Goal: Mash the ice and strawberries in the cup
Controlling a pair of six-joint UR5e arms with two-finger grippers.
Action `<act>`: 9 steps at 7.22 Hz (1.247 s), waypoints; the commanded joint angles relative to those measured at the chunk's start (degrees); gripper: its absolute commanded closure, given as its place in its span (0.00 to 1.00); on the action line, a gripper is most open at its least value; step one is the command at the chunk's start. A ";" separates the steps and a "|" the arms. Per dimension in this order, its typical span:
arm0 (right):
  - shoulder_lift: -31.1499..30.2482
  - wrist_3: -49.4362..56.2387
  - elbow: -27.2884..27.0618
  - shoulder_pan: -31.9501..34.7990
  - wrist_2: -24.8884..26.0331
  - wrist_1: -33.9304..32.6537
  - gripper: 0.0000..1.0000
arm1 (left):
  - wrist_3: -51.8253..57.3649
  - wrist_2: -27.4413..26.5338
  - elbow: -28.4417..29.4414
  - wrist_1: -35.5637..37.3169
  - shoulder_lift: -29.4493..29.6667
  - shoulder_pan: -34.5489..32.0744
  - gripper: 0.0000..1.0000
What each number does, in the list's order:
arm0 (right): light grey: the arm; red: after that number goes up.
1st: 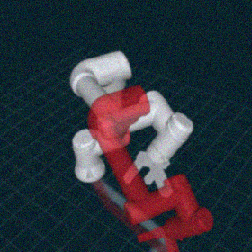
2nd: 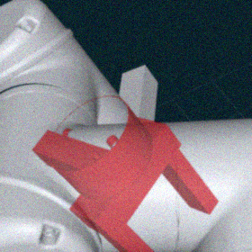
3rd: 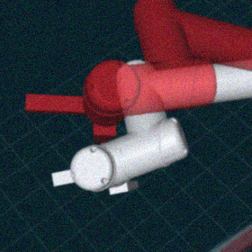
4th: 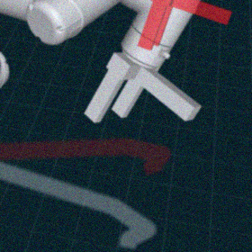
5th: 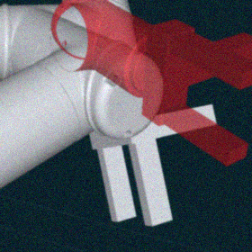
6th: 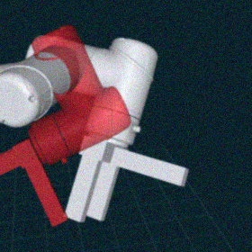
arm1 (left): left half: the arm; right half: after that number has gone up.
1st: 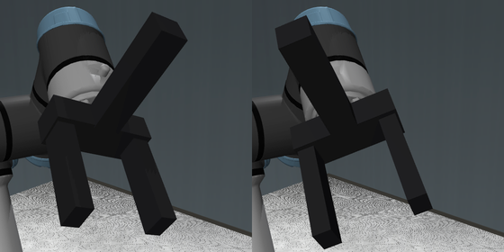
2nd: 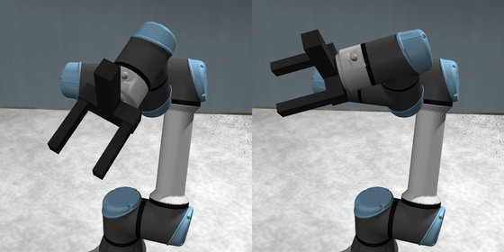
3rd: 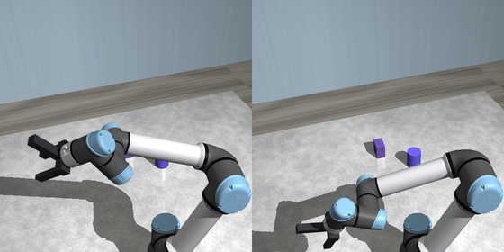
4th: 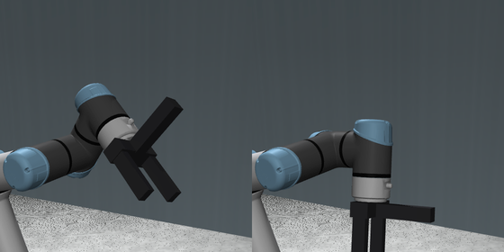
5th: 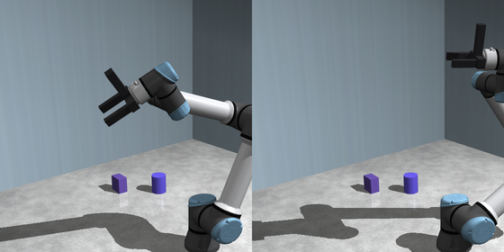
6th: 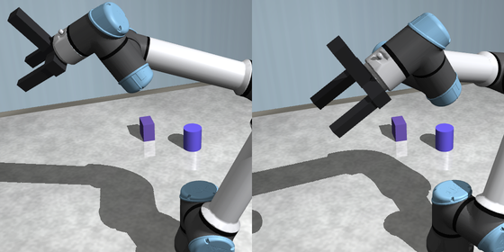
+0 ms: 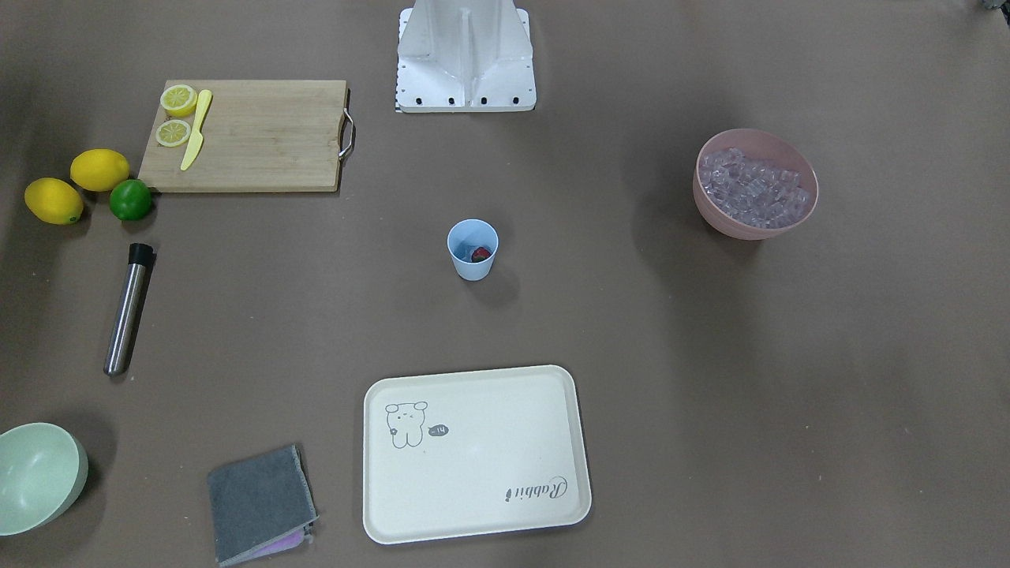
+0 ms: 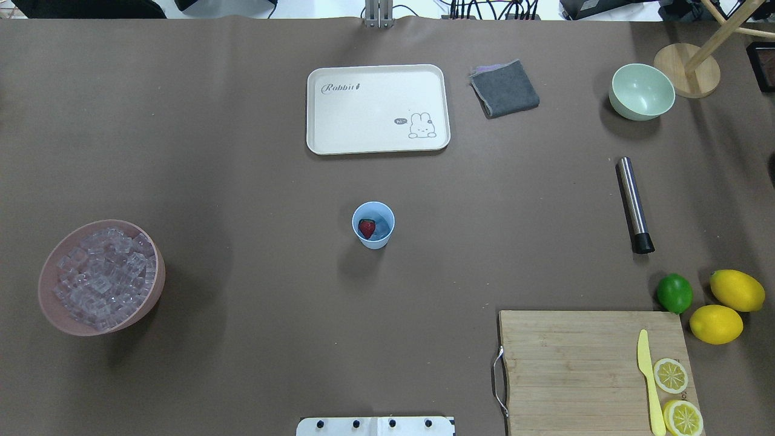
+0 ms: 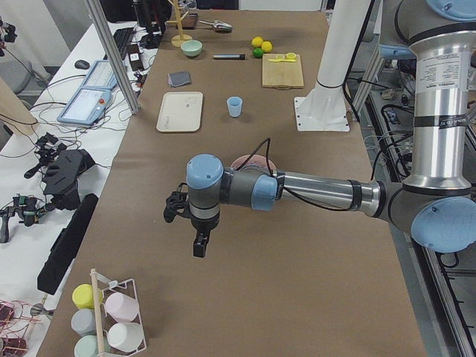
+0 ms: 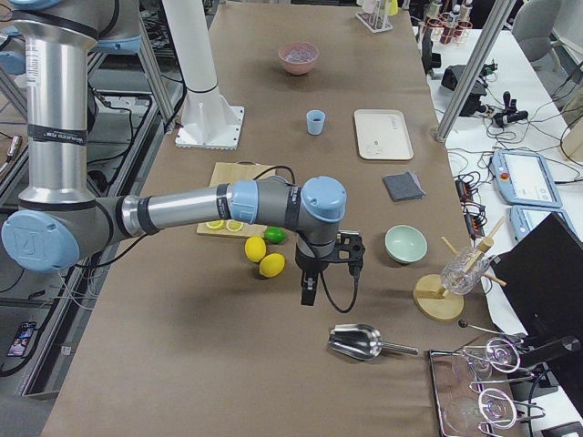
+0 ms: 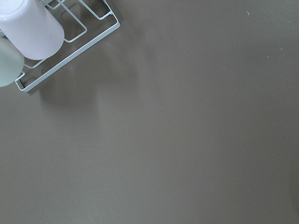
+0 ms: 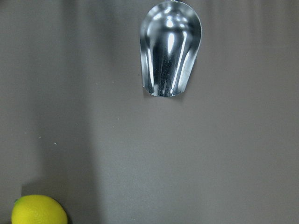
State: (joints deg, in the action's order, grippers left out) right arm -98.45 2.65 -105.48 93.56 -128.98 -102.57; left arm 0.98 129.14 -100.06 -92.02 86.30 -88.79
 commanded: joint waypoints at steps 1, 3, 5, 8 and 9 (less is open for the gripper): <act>-2.53 0.25 0.45 2.66 -0.30 1.67 0.00 | -0.01 0.32 -0.05 -0.17 -1.12 -0.07 0.02; -2.71 0.25 0.53 3.38 -0.57 1.58 0.00 | -0.01 0.24 0.12 -0.26 -1.13 -0.07 0.02; -3.06 0.16 0.36 3.82 -0.74 1.58 0.00 | -0.01 -0.12 0.30 -0.35 -1.13 0.01 0.02; -3.06 0.07 0.36 4.35 -0.83 1.58 0.00 | -0.01 -0.20 0.39 -0.26 -1.13 0.02 0.02; -3.06 -0.10 0.27 4.35 -0.74 1.67 0.00 | -0.10 -0.20 0.39 -0.26 -1.04 0.02 0.02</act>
State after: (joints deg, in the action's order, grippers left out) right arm -101.54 2.71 -105.12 97.84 -129.80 -100.96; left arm 0.95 128.94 -99.70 -92.32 85.19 -88.77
